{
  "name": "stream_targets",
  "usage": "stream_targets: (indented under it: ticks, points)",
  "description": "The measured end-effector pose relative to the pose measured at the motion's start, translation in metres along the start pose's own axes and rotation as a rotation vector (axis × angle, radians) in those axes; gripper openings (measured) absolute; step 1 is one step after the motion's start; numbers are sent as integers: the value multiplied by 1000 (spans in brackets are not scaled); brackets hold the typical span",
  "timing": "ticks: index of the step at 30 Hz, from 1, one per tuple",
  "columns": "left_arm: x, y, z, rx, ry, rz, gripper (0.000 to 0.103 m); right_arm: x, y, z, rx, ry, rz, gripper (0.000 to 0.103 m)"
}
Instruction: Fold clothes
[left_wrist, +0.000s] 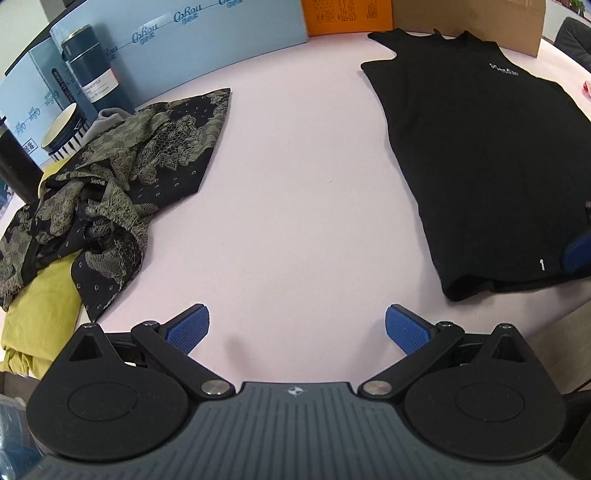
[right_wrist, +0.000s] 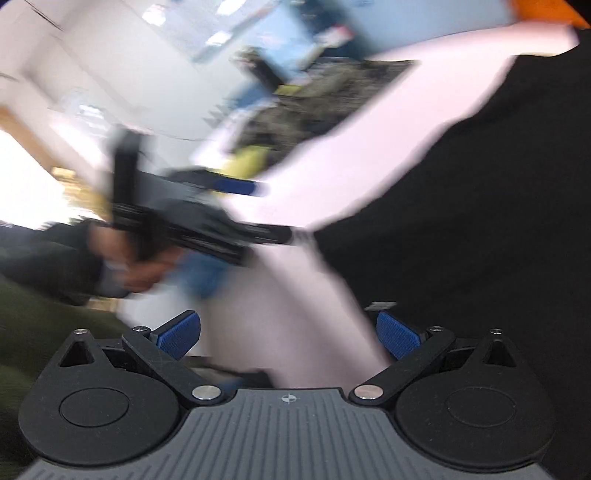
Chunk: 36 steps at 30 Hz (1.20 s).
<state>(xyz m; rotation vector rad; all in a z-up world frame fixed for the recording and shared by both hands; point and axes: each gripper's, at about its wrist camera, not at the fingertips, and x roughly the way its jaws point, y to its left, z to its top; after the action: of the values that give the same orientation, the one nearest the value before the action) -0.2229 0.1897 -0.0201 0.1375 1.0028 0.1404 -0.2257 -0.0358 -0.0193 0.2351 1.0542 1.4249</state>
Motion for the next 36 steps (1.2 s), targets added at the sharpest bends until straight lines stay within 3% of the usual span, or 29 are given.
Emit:
stream_targets:
  ticks: [3, 5, 7, 9, 11, 13, 14, 16, 19, 21, 24, 26, 28, 30, 31, 36]
  points:
    - [0, -1, 1, -10, -8, 6, 103, -1, 0, 9, -47, -46, -126, 103]
    - [2, -3, 3, -10, -10, 12, 103, 12, -5, 13, -32, -21, -192, 103]
    - [2, -4, 5, -8, -10, 11, 103, 28, -7, 9, -28, 68, -149, 103]
    - [0, -4, 6, -4, -19, 13, 103, 33, 5, 11, -88, 127, -16, 103]
    - [0, -1, 7, -12, -21, 17, 103, 28, 11, 12, -127, 86, -34, 103]
    - [0, 1, 8, -21, -20, 26, 103, 24, 4, 13, -100, 48, -114, 103]
    - [0, 2, 8, -26, -19, 32, 103, 23, -1, 13, -75, 49, -157, 103]
    - [-2, 4, 10, -35, -32, 28, 103, 28, -4, 11, -63, 88, -163, 103]
    - [-10, 7, 14, -63, -67, -16, 103, 25, 3, 7, -66, 171, 42, 102]
    - [-11, 7, 19, -100, -87, -45, 103, 6, 0, 3, -52, 86, -13, 103]
    - [-10, 0, 27, -132, -103, -84, 103, -35, -24, -13, 80, -71, -149, 103]
    - [-4, -13, 33, -102, -100, -106, 103, -56, -36, -31, 165, -75, -202, 103]
    - [0, -28, 39, -47, -95, -123, 103, -67, -39, -48, 219, 1, -136, 103]
    - [3, -41, 43, 13, -99, -134, 103, -78, -43, -61, 346, 66, 7, 103]
    - [4, -45, 44, 33, -100, -138, 103, -86, -42, -66, 379, 50, 30, 103]
    - [8, -54, 47, 49, -66, -178, 103, -138, -33, -79, 367, -187, -157, 103]
